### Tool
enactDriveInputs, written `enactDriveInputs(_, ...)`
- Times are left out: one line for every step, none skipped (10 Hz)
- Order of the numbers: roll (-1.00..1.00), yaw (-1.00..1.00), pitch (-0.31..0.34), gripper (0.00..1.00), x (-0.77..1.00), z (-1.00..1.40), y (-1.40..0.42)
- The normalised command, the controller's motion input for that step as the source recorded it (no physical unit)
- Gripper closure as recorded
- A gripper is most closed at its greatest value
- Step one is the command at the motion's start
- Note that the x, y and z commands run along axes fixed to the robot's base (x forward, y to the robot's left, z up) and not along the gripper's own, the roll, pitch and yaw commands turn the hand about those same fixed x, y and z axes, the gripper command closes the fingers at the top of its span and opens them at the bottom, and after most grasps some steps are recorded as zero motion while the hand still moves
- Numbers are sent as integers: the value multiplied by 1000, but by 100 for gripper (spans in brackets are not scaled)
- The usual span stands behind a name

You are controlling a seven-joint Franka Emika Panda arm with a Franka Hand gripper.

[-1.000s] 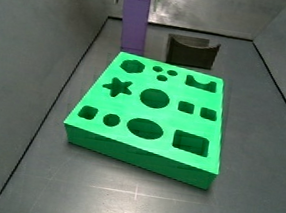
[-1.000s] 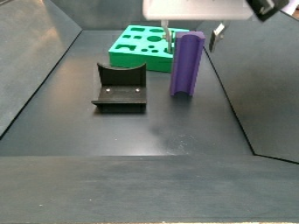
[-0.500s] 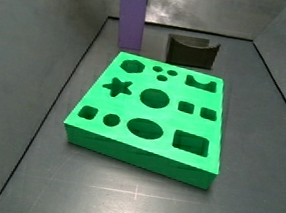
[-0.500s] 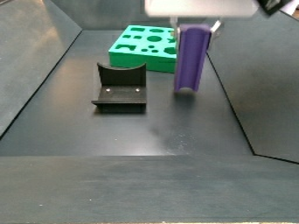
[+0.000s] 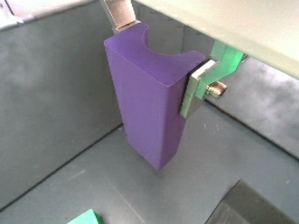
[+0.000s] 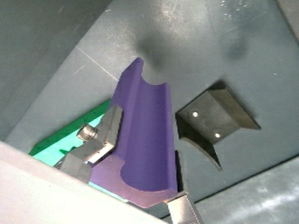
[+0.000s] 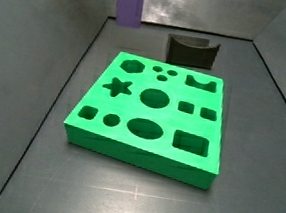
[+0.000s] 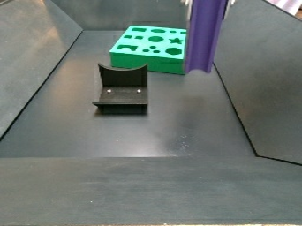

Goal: Pick up the arch object. Move up. Place the arch object on the fixture. Regrasp the arch object. Rotate the arch object. Move to above the board. Insert the arch object.
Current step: Move to above the board.

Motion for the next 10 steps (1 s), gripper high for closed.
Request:
enactDriveInputs(-43,27,68,100,-50,1000,12)
enactDriveInputs(-70,15,66,100,-43,1000,9)
enactDriveInputs(-88,8,56,100,-37,1000,7)
enactDriveInputs(-104,-3,48,100,-25,901,8)
enactDriveInputs(-107,-6,51,100,-19,807,10)
enactDriveInputs(-118,-14,54,100,-6,575,11)
enactDriveInputs(-120,-15,51,100,-2,484,12)
enactDriveInputs(-129,-18,49,100,-1,298,11)
enactDriveInputs(-136,-250,160,100,244,170,-1000)
enactDriveInputs(-122,-243,148,100,248,148,-1000)
